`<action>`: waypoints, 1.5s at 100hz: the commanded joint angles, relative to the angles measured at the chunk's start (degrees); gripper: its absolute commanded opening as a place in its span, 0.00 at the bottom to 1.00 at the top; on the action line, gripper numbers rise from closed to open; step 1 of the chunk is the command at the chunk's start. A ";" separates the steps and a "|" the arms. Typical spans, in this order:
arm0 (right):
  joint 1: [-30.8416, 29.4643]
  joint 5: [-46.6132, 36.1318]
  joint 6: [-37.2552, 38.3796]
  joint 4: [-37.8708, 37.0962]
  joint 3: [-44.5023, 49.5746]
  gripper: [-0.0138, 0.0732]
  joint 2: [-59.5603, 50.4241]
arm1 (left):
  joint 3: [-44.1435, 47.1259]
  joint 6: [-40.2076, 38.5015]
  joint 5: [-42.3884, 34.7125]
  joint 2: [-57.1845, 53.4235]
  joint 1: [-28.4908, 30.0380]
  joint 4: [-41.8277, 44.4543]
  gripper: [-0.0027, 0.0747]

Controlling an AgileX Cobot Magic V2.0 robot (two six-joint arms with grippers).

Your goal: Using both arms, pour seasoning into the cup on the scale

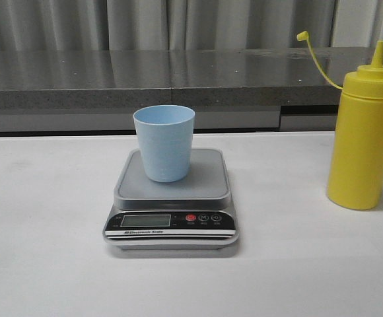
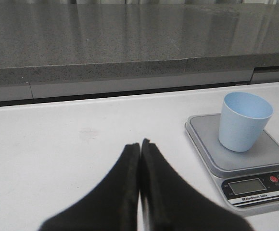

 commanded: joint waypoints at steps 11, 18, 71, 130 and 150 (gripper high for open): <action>-0.27 -4.24 -0.27 -0.52 -1.03 0.08 -1.31 | -1.50 -0.55 -4.41 0.62 0.15 -0.64 0.01; -0.27 -4.24 -0.27 -0.52 -1.03 0.08 -1.31 | -1.50 -0.55 -4.41 0.62 0.15 -0.64 0.01; -0.27 -4.24 -0.27 -0.52 -1.03 0.08 -1.31 | 0.26 -0.55 -7.30 0.15 0.15 2.70 0.01; -0.27 -4.24 -0.27 -0.52 -1.03 0.08 -1.31 | 16.00 -2.32 -18.07 -13.52 9.93 5.43 0.01; -0.27 -4.24 -0.27 -0.52 -1.03 0.08 -1.31 | 21.43 -2.63 -20.30 -18.46 11.56 5.88 0.01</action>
